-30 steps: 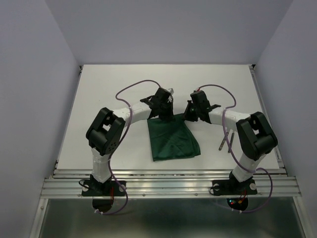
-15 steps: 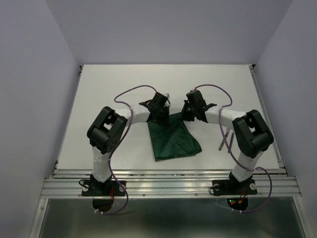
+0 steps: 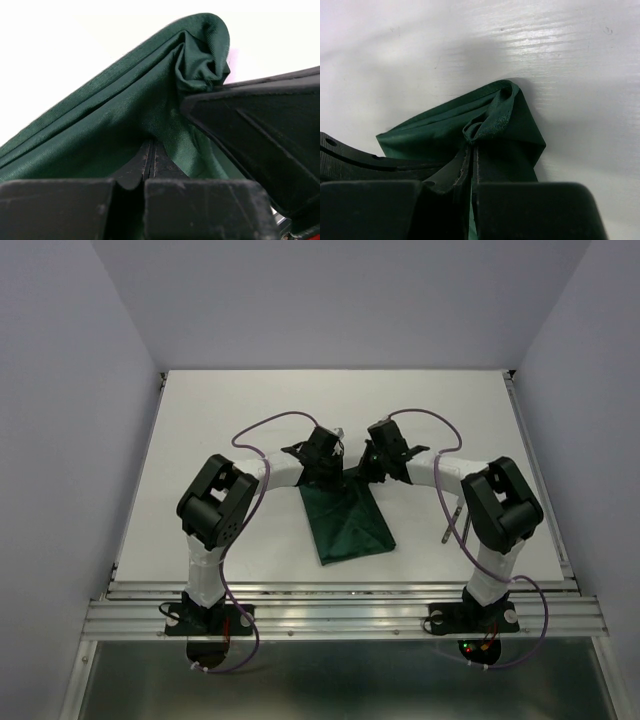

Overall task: Fold the napkin into a case and place the utensils inside
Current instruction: Fold the lower triangle-folded napkin at the center of the board.

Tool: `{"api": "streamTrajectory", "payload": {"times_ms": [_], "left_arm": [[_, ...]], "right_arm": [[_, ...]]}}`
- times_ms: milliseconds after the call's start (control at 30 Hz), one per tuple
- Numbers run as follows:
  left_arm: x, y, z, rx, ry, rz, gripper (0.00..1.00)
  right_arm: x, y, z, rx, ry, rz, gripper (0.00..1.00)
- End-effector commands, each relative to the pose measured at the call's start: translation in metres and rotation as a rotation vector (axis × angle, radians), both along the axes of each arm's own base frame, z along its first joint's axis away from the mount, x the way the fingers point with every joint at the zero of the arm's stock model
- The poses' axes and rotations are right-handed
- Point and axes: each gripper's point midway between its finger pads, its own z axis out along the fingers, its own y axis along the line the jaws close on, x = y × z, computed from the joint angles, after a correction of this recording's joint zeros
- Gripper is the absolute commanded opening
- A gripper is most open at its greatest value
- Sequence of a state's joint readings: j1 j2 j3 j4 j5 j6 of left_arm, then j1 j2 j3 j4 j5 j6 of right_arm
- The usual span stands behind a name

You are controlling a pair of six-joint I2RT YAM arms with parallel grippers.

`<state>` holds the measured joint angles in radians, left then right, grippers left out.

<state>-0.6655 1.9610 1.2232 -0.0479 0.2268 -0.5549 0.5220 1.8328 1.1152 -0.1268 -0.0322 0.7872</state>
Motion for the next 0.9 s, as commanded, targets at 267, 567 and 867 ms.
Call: {"api": "streamTrajectory", "payload": {"times_ms": [267, 567, 867], "left_arm": [[-0.017, 0.017, -0.031, 0.078, 0.06, -0.01, 0.0], [-0.016, 0.016, -0.031, 0.078, 0.06, -0.011, 0.0], [-0.014, 0.021, -0.03, 0.086, 0.054, -0.003, 0.0]], "right_arm": [[0.012, 0.023, 0.003, 0.038, -0.01, -0.023, 0.01], [0.012, 0.027, 0.006, 0.04, -0.016, -0.011, 0.01], [0.002, 0.025, -0.002, 0.032, -0.007, 0.026, 0.01]]}}
